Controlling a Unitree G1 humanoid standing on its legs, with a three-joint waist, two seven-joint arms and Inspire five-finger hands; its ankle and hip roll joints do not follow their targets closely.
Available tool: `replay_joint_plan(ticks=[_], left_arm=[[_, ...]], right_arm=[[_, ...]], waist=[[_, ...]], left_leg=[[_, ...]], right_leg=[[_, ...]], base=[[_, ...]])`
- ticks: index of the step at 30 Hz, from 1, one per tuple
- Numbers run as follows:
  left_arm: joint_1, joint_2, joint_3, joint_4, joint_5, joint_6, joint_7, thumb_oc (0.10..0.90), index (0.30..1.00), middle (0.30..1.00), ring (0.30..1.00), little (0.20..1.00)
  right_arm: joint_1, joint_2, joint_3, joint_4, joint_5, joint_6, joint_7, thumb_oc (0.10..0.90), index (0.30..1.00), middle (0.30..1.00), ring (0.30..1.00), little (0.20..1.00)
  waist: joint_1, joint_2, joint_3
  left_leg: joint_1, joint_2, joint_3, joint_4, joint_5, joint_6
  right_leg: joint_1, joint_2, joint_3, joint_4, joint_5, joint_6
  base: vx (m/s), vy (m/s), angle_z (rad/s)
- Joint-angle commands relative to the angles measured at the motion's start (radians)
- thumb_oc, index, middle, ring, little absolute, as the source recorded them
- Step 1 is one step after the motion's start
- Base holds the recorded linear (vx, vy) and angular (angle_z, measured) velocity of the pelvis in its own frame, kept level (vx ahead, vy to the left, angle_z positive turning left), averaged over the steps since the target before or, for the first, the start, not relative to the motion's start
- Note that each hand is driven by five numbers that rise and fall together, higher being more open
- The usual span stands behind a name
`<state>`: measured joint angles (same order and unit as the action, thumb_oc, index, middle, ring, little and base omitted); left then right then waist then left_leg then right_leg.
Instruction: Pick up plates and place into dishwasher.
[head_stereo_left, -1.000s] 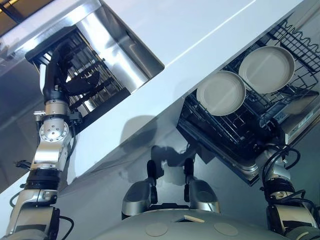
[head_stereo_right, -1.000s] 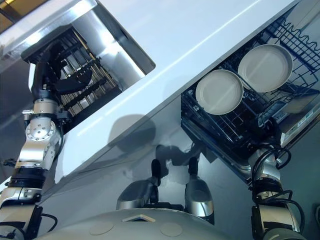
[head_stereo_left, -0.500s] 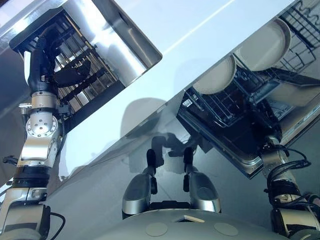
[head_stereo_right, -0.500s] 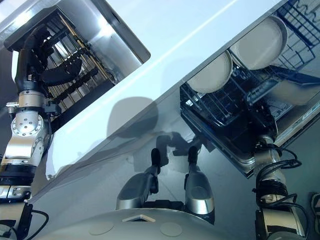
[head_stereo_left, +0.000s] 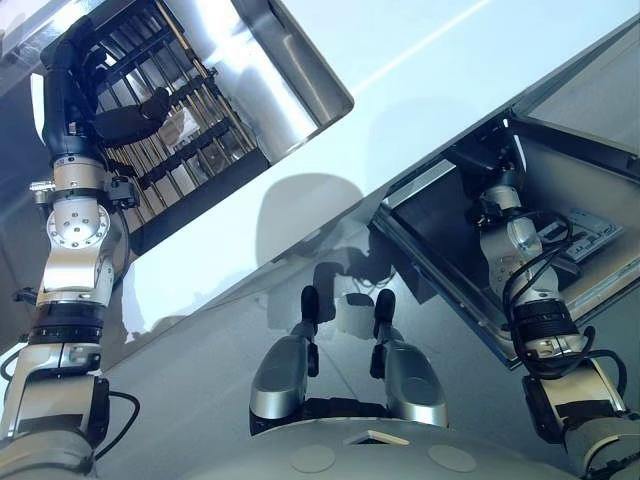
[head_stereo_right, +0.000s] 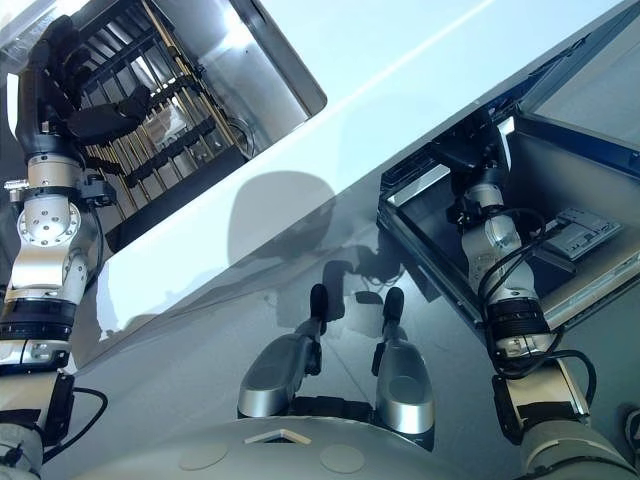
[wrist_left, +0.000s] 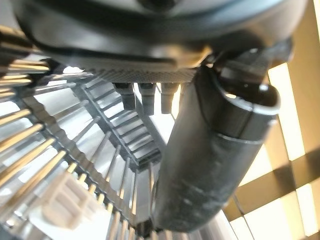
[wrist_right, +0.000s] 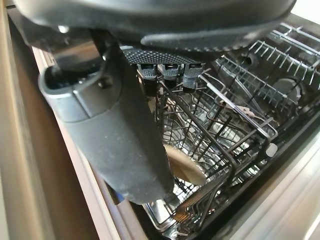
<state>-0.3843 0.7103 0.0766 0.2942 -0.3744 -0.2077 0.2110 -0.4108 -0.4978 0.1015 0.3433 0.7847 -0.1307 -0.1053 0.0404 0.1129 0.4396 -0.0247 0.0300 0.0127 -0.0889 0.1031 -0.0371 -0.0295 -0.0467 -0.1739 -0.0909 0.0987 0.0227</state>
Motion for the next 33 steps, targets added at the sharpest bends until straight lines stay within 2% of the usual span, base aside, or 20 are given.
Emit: replay_joint_plan(ticks=[1,4,7,8,13,18,24,30,33], left_arm=[[0.008,-0.019,-0.032,-0.004,0.003,-0.131,0.001,0.8,0.9,0.9,0.9,0.9],[0.042,-0.036,-0.02,-0.03,0.015,-0.127,0.003,0.8,0.9,0.9,0.9,0.9],[0.079,-0.054,-0.01,-0.061,0.032,-0.124,0.008,0.8,0.9,0.9,0.9,0.9],[0.099,-0.062,-0.007,-0.073,0.039,-0.13,0.009,0.8,0.9,0.9,0.9,0.9],[0.199,-0.098,0.03,-0.135,0.074,-0.141,0.016,0.8,0.9,0.9,0.9,0.9],[0.254,-0.105,0.069,-0.162,0.073,-0.149,0.012,0.8,0.9,0.9,0.9,0.9],[0.256,-0.094,0.094,-0.141,0.054,-0.163,-0.003,0.8,0.9,0.9,0.9,0.9],[0.216,-0.059,0.085,-0.087,0.024,-0.164,-0.014,0.8,0.9,0.9,0.9,0.9],[0.179,-0.039,0.059,-0.061,0.014,-0.166,-0.01,0.8,0.9,0.9,0.9,0.9]], right_arm=[[-0.305,0.096,0.053,-0.402,-0.141,-0.152,0.04,0.8,0.9,0.9,0.9,0.9],[-0.239,0.091,0.013,-0.343,-0.231,-0.117,-0.04,0.8,0.9,0.9,0.9,0.9],[-0.167,0.078,-0.023,-0.281,-0.297,-0.108,-0.066,0.8,0.9,0.9,0.9,0.9],[-0.127,0.071,-0.041,-0.261,-0.321,-0.087,-0.074,0.8,0.9,0.9,0.9,0.9],[0.101,0.018,-0.159,-0.149,-0.393,-0.12,-0.058,0.8,0.9,0.9,0.9,0.9],[0.236,-0.036,-0.279,-0.093,-0.469,-0.137,-0.128,0.8,0.9,0.9,0.9,0.9],[0.294,-0.071,-0.38,-0.024,-0.353,-0.131,-0.107,0.8,0.9,0.9,0.9,0.9],[0.31,-0.13,-0.466,0.146,-0.216,-0.141,-0.093,0.8,0.9,0.9,0.9,0.9],[0.296,-0.168,-0.483,0.26,-0.193,-0.147,-0.15,0.8,0.9,0.9,0.9,0.9]], waist=[[0.046,-0.044,-0.091],[0.041,-0.046,-0.099],[0.034,-0.047,-0.107],[0.029,-0.047,-0.11],[-0.007,-0.049,-0.12],[-0.047,-0.051,-0.119],[-0.087,-0.056,-0.111],[-0.124,-0.054,-0.107],[-0.132,-0.05,-0.098]], left_leg=[[-0.029,-0.12,-0.03,0.095,-0.138,0.084],[-0.021,-0.123,-0.031,0.094,-0.141,0.088],[-0.009,-0.124,-0.03,0.089,-0.142,0.09],[-0.005,-0.124,-0.029,0.087,-0.142,0.09],[0.024,-0.12,-0.014,0.075,-0.144,0.093],[0.041,-0.115,0.01,0.069,-0.148,0.094],[0.043,-0.11,0.038,0.073,-0.156,0.091],[0.04,-0.105,0.076,0.091,-0.169,0.083],[0.028,-0.103,0.086,0.124,-0.185,0.08]], right_leg=[[-0.06,0.039,-0.01,0.208,-0.183,0.003],[-0.058,0.038,-0.005,0.213,-0.183,0.004],[-0.052,0.039,0.002,0.213,-0.182,0.007],[-0.049,0.038,0.005,0.213,-0.18,0.009],[-0.038,0.037,0.024,0.216,-0.178,0.02],[-0.039,0.04,0.046,0.217,-0.175,0.029],[-0.048,0.045,0.068,0.222,-0.175,0.039],[-0.057,0.045,0.089,0.22,-0.174,0.047],[-0.063,0.044,0.099,0.231,-0.177,0.044]], base=[[0.03,0.03,0.06],[0.02,0.017,0.03],[0.03,0.028,0.03],[0.03,0.038,0.05],[0.01,0.015,-0.01],[-0.03,-0.006,-0.18],[-0.06,-0.036,-0.17],[-0.05,-0.062,-0.18],[-0.02,-0.092,-0.24]])
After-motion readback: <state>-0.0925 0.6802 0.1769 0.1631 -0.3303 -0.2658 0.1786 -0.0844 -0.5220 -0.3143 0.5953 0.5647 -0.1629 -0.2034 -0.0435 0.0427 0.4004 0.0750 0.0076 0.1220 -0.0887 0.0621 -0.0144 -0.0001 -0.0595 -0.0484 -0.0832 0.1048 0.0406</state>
